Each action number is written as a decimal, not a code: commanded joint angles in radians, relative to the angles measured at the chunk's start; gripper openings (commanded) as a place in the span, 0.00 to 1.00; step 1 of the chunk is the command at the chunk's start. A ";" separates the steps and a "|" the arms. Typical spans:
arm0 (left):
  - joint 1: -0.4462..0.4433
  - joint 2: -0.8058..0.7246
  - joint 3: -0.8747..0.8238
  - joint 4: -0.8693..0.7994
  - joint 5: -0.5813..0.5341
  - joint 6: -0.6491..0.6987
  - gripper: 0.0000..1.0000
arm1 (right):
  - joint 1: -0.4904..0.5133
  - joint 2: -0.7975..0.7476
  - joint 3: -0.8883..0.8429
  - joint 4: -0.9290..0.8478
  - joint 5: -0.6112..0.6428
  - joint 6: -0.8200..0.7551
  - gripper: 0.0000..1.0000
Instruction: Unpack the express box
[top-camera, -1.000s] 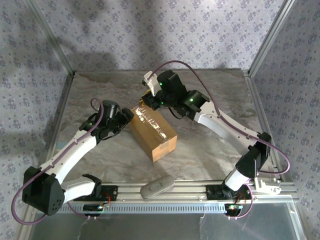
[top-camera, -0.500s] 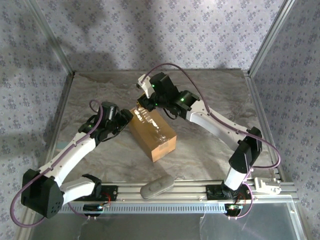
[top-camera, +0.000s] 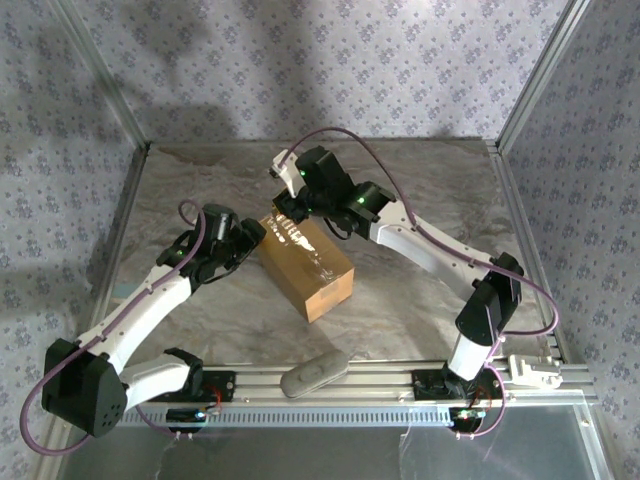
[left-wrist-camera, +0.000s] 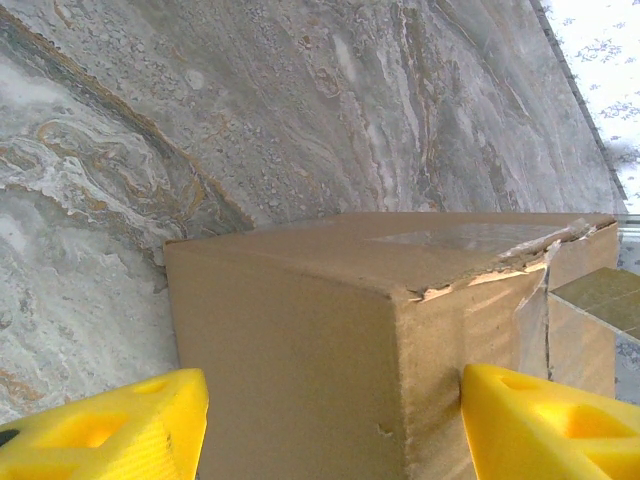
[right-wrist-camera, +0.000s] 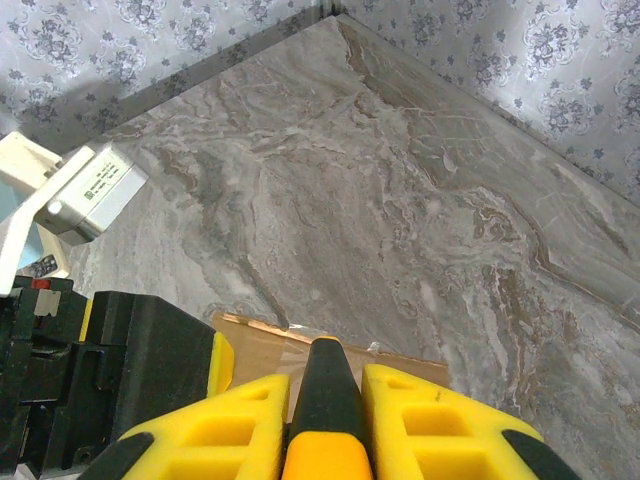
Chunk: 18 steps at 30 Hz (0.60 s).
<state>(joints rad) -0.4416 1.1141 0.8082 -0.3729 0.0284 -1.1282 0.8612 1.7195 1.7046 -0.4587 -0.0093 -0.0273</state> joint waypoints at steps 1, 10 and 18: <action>-0.008 0.007 -0.014 -0.051 -0.020 -0.009 0.67 | 0.009 0.023 0.030 0.013 0.035 -0.033 0.00; -0.008 0.018 -0.004 -0.051 -0.035 -0.005 0.67 | 0.021 0.033 0.011 0.005 0.057 -0.061 0.00; 0.004 0.026 0.009 -0.070 -0.052 0.003 0.67 | 0.021 0.025 -0.026 0.002 0.064 -0.075 0.00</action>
<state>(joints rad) -0.4416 1.1217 0.8085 -0.3660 0.0128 -1.1278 0.8799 1.7264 1.7020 -0.4488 0.0303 -0.0742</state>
